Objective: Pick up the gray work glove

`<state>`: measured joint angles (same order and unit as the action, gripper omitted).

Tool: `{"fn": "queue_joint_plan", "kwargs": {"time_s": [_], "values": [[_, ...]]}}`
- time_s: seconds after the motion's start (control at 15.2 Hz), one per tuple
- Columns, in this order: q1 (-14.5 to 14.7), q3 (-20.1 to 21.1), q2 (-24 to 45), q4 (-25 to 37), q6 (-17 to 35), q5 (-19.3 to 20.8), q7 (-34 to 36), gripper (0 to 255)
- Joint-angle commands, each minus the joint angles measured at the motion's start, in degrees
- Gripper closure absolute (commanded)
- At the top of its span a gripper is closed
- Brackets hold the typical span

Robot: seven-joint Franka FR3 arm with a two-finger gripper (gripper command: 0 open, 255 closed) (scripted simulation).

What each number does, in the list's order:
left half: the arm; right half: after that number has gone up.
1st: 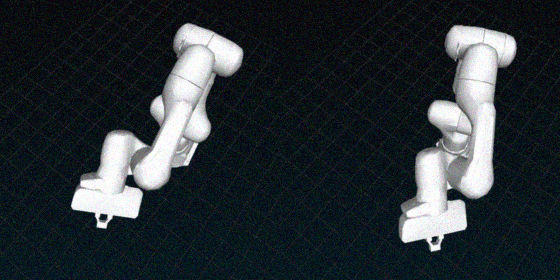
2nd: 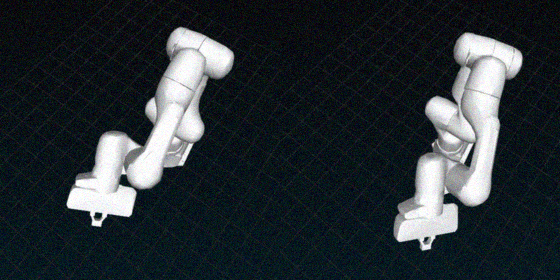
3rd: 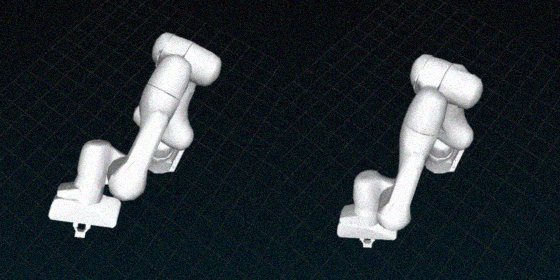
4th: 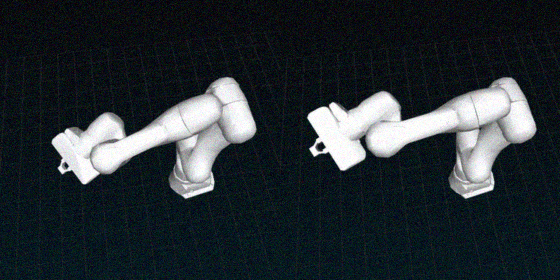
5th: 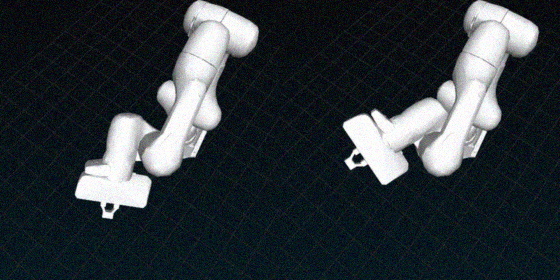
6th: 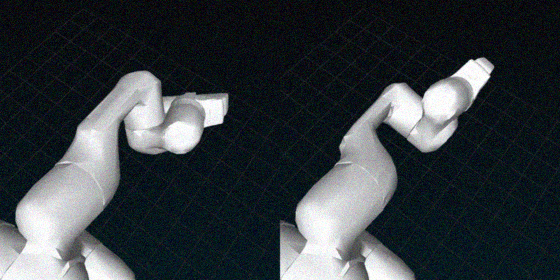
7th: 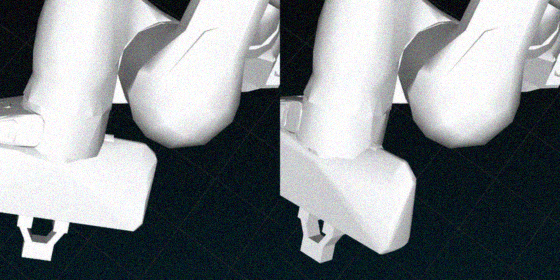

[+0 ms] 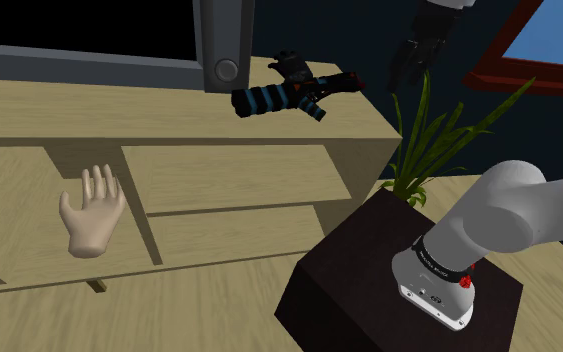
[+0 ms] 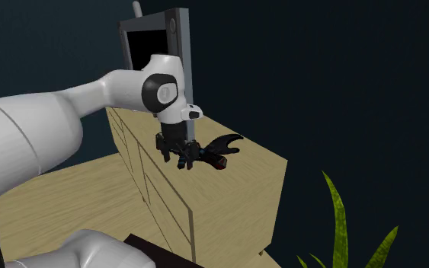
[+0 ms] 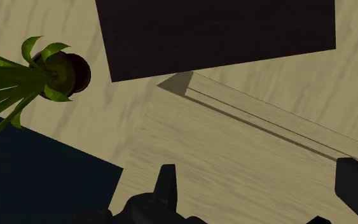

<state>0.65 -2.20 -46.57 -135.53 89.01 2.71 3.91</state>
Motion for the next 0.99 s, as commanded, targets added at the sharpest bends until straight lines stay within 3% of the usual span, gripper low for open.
{"fn": "queue_joint_plan", "kwargs": {"time_s": [0.0, 0.46, 0.92], "values": [[0.0, 0.0, 0.0, 0.0, 0.0, 0.0, 0.0, 0], [-1.0, -0.1, 15.4, 8.6, 7.7, -3.3, 5.8, 0], [-1.9, -1.0, 30.5, 20.4, 12.1, -6.5, 10.4, 0]]}}
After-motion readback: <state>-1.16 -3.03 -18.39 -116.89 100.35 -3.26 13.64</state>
